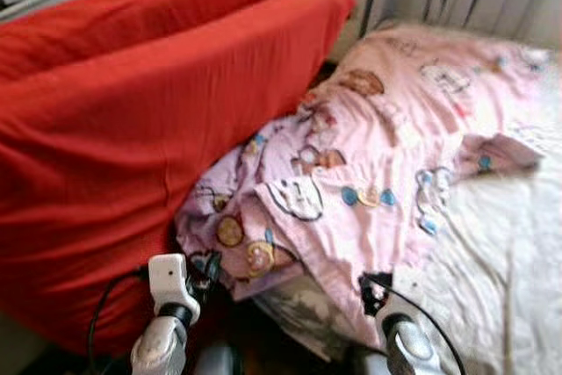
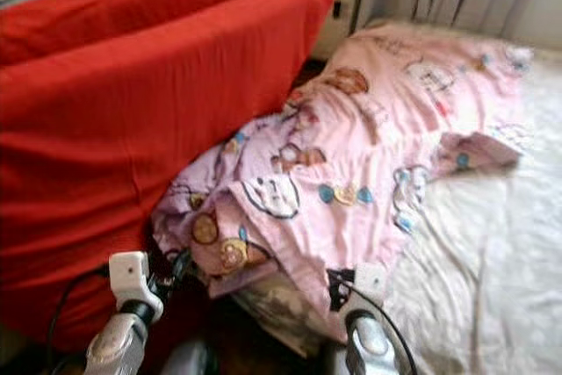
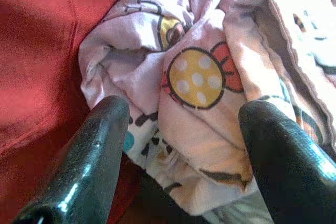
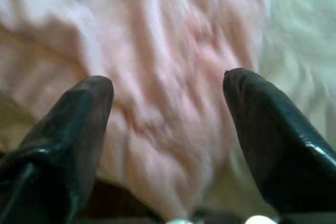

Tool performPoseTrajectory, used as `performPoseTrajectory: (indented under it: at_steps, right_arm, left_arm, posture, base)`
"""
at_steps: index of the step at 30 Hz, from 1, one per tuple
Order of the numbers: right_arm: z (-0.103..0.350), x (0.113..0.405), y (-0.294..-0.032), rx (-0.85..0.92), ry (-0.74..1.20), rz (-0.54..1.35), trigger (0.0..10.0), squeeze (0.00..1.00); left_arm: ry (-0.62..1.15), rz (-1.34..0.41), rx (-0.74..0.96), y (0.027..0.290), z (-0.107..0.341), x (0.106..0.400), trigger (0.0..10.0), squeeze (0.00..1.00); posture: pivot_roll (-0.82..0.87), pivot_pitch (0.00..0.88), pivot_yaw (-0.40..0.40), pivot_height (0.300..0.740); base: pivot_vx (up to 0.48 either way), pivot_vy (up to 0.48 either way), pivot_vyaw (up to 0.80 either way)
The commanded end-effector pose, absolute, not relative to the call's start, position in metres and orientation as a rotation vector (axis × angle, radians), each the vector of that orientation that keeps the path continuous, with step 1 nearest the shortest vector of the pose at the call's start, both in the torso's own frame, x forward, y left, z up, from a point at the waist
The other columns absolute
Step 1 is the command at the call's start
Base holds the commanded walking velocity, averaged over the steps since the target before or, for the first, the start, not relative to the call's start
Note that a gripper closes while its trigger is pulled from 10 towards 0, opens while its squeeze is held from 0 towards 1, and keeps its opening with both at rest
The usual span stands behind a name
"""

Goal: Clean up the room

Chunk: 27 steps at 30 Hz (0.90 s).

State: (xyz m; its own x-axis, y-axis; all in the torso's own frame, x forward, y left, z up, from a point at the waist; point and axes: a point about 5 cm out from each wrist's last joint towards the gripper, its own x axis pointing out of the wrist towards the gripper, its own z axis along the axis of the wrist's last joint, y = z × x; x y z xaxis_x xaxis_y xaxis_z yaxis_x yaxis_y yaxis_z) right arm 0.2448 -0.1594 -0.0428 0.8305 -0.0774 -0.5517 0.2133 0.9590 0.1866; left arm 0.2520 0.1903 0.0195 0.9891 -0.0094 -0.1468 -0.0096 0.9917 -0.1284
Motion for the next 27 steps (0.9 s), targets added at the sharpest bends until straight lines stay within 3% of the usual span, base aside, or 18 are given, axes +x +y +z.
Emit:
performPoseTrajectory:
  at_steps: [1, 8, 9, 10, 27]
  right_arm:
    - [-0.050, 0.236, -0.159, 0.273, 0.621, -0.175, 10.0, 1.00]
    - [-0.055, 0.231, -0.162, 0.289, 0.659, -0.194, 10.0, 1.00]
    - [-0.055, 0.231, -0.162, 0.291, 0.663, -0.195, 10.0, 0.13]
    - [-0.055, 0.232, -0.161, 0.293, 0.666, -0.196, 10.0, 0.00]
    - [-0.037, 0.261, -0.151, 0.329, 0.635, -0.129, 10.0, 0.00]
  left_arm:
    - [0.156, 0.006, -0.132, 0.192, 0.019, 0.249, 10.0, 0.00]
    - [0.155, 0.008, -0.131, 0.193, 0.020, 0.244, 10.0, 0.00]
    - [0.155, 0.008, -0.130, 0.194, 0.019, 0.242, 10.0, 0.00]
    - [0.156, 0.008, -0.128, 0.194, 0.019, 0.241, 10.0, 0.00]
    - [0.185, 0.021, -0.118, 0.197, 0.020, 0.212, 10.0, 0.00]
  posture:
    - [0.02, 0.121, 0.011, 0.618]
    - [0.04, 0.154, 0.017, 0.618]
    - [0.05, 0.166, 0.020, 0.618]
    - [0.05, 0.173, 0.021, 0.618]
    - [0.10, 0.262, 0.027, 0.618]
  base:
    - [0.000, 0.000, 0.00]
    - [0.000, 0.000, 0.00]
    - [0.000, 0.000, 0.00]
    - [0.000, 0.000, 0.00]
    - [0.000, 0.000, 0.00]
